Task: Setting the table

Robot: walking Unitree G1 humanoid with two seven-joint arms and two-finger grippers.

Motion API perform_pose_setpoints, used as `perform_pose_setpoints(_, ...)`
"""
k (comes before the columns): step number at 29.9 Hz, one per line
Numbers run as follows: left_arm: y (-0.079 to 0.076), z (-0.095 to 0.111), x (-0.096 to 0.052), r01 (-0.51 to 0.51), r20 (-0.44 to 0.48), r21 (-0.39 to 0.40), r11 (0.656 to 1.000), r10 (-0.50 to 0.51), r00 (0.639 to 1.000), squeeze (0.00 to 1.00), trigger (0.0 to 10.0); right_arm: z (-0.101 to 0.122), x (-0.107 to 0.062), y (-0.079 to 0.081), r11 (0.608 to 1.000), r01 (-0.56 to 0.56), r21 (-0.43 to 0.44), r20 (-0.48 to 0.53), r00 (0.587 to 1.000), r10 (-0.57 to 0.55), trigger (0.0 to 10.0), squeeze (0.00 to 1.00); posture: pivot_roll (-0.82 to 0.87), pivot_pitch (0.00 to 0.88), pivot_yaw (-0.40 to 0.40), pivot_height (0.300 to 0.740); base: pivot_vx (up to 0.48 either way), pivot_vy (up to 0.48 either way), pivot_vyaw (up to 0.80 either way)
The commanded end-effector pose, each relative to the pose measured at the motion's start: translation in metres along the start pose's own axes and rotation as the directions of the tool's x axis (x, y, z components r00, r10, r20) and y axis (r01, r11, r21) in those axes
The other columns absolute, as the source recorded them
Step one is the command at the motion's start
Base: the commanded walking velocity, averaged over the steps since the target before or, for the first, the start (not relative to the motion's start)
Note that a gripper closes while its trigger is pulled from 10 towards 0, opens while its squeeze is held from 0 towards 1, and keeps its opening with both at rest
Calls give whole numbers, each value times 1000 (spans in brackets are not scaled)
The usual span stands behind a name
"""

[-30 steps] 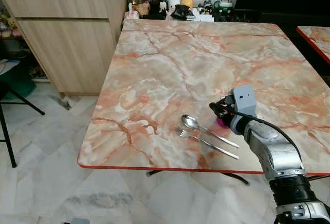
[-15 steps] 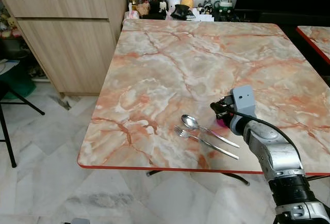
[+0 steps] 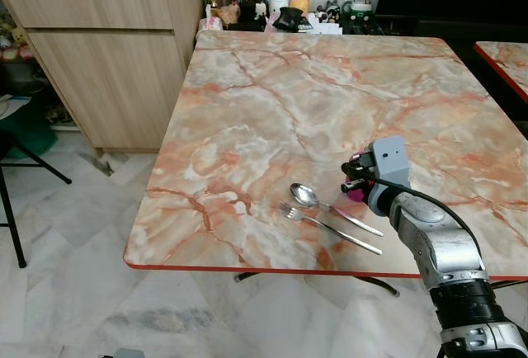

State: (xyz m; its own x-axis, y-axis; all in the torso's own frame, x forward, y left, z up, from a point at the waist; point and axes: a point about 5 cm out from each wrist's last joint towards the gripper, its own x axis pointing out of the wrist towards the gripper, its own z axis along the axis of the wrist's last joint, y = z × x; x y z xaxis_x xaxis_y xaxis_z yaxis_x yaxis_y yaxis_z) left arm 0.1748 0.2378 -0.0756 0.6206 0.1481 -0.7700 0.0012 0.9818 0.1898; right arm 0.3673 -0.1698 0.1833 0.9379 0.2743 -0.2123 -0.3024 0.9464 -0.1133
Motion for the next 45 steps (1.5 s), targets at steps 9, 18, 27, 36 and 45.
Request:
perform_pose_setpoints(9, 2, -12, -3, 4, -47, 19, 1000, -3, 999, 0, 10000, -1, -3, -6, 998, 62, 27, 10, 998, -62, 0, 0, 29, 194, -8, 740, 0, 0, 0)
perform_pose_setpoints(18, 2, -14, -3, 4, -48, 20, 1000, -3, 999, 0, 10000, 7, -9, -7, 980, 167, 109, 148, 972, -182, 0, 0, 35, 188, -13, 740, 0, 0, 0)
perform_pose_setpoints(27, 0, -15, -4, 6, -53, 30, 1000, -4, 999, 0, 10000, 5, -19, 13, 959, 219, 178, 252, 932, -260, 10000, 0, 28, 171, -22, 740, 0, 0, 0)
perform_pose_setpoints(36, -2, -15, -4, 3, -44, 30, 1000, -2, 999, 0, 10000, 8, -29, 12, 923, 293, 251, 308, 879, -363, 10000, 0, 24, 151, -35, 740, 0, 0, 0)
perform_pose_setpoints(45, -3, -12, -3, 2, -27, 15, 1000, -2, 1000, 0, 10000, 14, -35, 7, 911, 313, 270, 358, 845, -396, 10000, 0, 13, 106, -50, 740, 0, 0, 0)
